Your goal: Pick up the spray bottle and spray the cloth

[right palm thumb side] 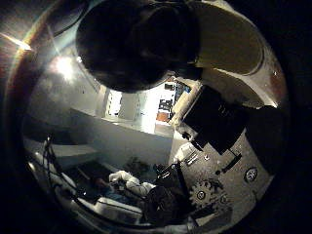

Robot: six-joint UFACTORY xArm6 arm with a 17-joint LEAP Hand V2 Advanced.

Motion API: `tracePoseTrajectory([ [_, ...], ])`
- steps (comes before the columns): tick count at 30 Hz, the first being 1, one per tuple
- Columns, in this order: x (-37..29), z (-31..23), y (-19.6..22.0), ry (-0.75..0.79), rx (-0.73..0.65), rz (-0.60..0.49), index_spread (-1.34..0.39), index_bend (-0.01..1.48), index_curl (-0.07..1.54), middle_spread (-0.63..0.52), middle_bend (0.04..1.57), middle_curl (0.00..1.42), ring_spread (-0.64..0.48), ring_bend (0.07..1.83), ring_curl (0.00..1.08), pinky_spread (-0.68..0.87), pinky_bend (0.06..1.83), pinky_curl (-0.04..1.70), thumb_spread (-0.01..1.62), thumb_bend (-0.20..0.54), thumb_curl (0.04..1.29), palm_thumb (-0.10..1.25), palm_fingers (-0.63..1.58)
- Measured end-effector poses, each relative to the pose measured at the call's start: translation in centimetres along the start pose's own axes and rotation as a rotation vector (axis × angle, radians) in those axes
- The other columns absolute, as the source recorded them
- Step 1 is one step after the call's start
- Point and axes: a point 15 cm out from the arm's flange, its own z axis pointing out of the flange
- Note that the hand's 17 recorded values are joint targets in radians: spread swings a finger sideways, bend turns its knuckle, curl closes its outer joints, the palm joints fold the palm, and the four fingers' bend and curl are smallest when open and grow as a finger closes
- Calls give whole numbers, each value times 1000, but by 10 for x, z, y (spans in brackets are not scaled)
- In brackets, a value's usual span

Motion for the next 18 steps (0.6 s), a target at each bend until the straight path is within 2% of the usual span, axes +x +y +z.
tracePoseTrajectory([
  [5, -38, -8, -5, -11, -19, -56, -232, 990, 800, -129, 1196, 718, -185, 1304, 589, -254, 1185, 558, 966, -16, 426, 1007, 1259],
  [10, -88, -7, -5, -2, -81, -137, -198, 1061, 775, -122, 1240, 701, -171, 1359, 585, -239, 1206, 603, 995, -16, 433, 1023, 1246],
  [18, -167, 25, 36, 100, -360, -236, -181, 1108, 737, -117, 1276, 674, -168, 1403, 574, -232, 1212, 655, 1048, -14, 443, 1032, 1230],
])
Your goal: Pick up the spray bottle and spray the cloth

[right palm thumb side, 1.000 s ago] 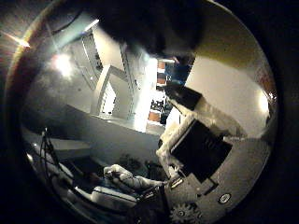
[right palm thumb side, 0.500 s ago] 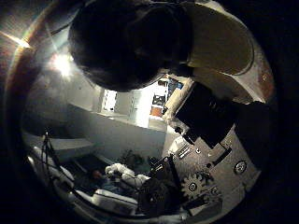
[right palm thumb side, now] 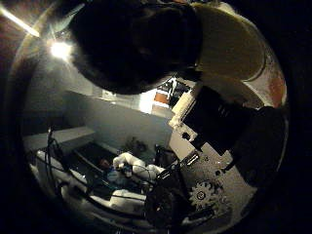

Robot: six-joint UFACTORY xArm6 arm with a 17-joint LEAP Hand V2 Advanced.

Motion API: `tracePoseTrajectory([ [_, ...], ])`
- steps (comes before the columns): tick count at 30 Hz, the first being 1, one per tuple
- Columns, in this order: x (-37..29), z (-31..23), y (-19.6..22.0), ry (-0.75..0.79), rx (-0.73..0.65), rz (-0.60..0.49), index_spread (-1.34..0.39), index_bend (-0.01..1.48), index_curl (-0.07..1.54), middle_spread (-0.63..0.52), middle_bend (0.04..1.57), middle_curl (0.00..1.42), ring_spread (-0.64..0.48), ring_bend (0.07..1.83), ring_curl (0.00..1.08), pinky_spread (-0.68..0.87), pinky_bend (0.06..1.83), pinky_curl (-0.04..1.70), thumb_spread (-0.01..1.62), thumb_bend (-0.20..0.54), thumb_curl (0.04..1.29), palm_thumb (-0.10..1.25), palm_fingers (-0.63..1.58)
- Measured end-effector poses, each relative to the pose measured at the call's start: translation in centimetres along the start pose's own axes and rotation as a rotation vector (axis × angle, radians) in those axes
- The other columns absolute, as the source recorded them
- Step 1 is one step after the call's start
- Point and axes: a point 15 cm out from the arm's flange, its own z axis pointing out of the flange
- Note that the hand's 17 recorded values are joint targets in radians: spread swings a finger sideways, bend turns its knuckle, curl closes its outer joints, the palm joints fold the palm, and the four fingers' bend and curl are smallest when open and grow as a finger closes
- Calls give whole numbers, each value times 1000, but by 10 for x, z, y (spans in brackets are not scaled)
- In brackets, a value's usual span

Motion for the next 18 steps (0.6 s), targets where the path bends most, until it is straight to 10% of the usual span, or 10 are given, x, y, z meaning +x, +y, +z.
tracePoseTrajectory([
  [18, -126, 189, 17, 532, -778, 54, -183, 1162, 692, -111, 1321, 634, -169, 1429, 563, -231, 1197, 730, 1094, -13, 481, 1056, 1223],
])
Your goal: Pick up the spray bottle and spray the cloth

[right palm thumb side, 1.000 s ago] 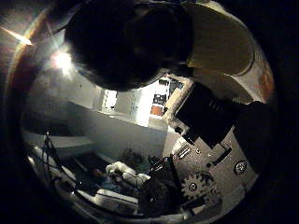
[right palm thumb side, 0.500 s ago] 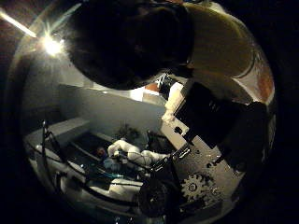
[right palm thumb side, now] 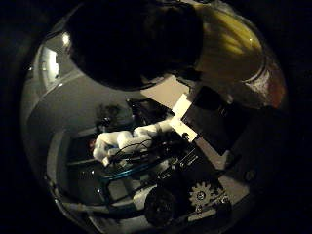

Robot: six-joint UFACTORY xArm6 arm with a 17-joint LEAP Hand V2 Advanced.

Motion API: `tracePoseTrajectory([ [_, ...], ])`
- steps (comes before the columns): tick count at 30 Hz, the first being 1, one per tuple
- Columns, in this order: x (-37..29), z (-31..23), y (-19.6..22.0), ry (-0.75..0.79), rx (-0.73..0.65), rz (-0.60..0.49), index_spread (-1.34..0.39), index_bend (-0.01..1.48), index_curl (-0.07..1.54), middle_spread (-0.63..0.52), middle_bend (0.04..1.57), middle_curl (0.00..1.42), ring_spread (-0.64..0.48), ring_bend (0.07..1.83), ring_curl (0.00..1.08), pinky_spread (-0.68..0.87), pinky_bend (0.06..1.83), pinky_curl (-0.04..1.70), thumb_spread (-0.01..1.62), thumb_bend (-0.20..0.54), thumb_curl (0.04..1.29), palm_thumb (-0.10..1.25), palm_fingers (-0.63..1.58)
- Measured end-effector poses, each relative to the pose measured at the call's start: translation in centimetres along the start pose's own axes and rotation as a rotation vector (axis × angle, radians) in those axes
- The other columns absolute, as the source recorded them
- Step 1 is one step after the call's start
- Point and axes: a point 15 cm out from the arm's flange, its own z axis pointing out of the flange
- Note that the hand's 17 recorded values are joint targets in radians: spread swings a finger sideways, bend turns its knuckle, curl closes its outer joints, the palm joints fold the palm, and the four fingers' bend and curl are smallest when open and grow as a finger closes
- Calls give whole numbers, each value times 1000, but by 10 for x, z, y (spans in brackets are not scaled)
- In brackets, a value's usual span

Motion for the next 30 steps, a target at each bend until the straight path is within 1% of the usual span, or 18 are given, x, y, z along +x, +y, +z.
tracePoseTrajectory([
  [7, -18, 25, -41, 331, -165, 128, -184, 1170, 683, -110, 1332, 624, -169, 1432, 564, -234, 1188, 747, 1104, -14, 489, 1049, 1221],
  [12, -26, 40, -57, 499, -280, 186, -184, 1173, 677, -111, 1339, 622, -168, 1435, 563, -236, 1181, 758, 1106, -14, 494, 1047, 1222],
  [17, -18, 48, -64, 652, -319, 213, -183, 1177, 674, -111, 1339, 621, -172, 1441, 560, -238, 1176, 766, 1107, -14, 490, 1041, 1220],
  [19, -16, 50, -66, 688, -329, 214, -183, 1178, 673, -112, 1339, 621, -175, 1442, 559, -238, 1175, 769, 1113, -14, 490, 1035, 1220],
  [30, -8, 38, -60, 715, -322, 235, -183, 1181, 668, -112, 1339, 621, -177, 1445, 554, -240, 1168, 781, 1125, -14, 489, 1023, 1220],
])
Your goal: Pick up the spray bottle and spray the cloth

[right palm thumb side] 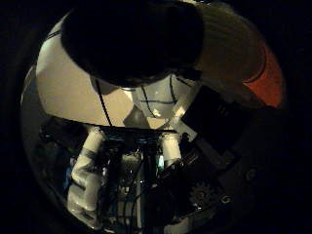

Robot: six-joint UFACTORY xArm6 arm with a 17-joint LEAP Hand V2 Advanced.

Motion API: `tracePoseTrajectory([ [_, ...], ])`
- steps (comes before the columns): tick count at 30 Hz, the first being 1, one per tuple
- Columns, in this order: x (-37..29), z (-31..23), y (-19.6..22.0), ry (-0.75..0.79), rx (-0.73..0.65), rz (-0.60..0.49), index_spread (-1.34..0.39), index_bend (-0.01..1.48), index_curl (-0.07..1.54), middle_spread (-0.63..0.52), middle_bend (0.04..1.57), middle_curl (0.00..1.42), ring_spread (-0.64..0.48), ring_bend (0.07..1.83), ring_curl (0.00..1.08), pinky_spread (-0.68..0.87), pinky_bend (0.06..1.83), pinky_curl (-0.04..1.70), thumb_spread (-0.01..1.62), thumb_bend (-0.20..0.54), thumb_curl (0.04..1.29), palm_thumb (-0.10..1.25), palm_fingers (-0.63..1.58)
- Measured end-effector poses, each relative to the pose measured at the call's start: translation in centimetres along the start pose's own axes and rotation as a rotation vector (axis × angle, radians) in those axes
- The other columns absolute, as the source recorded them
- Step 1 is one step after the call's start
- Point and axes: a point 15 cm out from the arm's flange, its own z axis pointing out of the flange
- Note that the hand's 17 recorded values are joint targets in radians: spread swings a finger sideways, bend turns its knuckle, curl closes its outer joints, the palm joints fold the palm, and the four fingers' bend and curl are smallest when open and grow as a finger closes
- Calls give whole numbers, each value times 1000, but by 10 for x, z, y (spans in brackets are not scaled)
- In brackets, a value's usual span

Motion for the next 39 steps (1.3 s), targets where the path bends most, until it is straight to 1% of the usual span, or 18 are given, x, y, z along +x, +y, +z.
tracePoseTrajectory([
  [2, 2, -2, 2, -3, 5, 1, -183, 1182, 667, -112, 1339, 621, -177, 1446, 553, -240, 1167, 782, 1126, -14, 488, 1023, 1220],
  [9, 7, -28, 24, -38, 86, 8, -183, 1183, 666, -112, 1339, 621, -177, 1446, 552, -241, 1163, 787, 1126, -13, 485, 1027, 1220],
  [11, 0, -33, 29, -72, 99, -4, -182, 1183, 665, -112, 1339, 621, -177, 1446, 552, -242, 1163, 788, 1125, -13, 483, 1029, 1220],
  [14, -20, -44, 36, -169, 129, -41, -182, 1183, 665, -112, 1339, 621, -177, 1447, 552, -242, 1162, 790, 1125, -13, 480, 1029, 1220],
  [18, -59, -67, 41, -342, 191, -110, -182, 1183, 664, -110, 1335, 618, -177, 1446, 551, -243, 1160, 791, 1121, -14, 478, 1033, 1221],
  [23, -111, -113, 51, -594, 281, -201, -186, 1181, 658, -110, 1331, 615, -175, 1441, 551, -244, 1164, 800, 1109, -12, 486, 1052, 1225],
  [27, -151, -161, 64, -860, 323, -289, -189, 1182, 659, -110, 1332, 615, -172, 1445, 551, -233, 1168, 813, 1099, -12, 498, 1066, 1224],
  [31, -177, -222, 73, -1120, 418, -392, -190, 1183, 660, -109, 1335, 615, -167, 1448, 551, -231, 1169, 826, 1093, -13, 510, 1072, 1221],
  [33, -188, -243, 74, -1232, 458, -450, -190, 1185, 661, -109, 1336, 615, -166, 1450, 551, -231, 1166, 833, 1091, -12, 519, 1077, 1220],
  [37, -208, -262, 67, -1391, 544, -555, -186, 1186, 662, -109, 1338, 614, -162, 1452, 550, -234, 1161, 846, 1088, -10, 534, 1090, 1218],
  [39, -216, -263, 62, -1431, 592, -600, -184, 1186, 662, -109, 1339, 614, -160, 1453, 550, -226, 1157, 855, 1083, -11, 541, 1093, 1218],
])
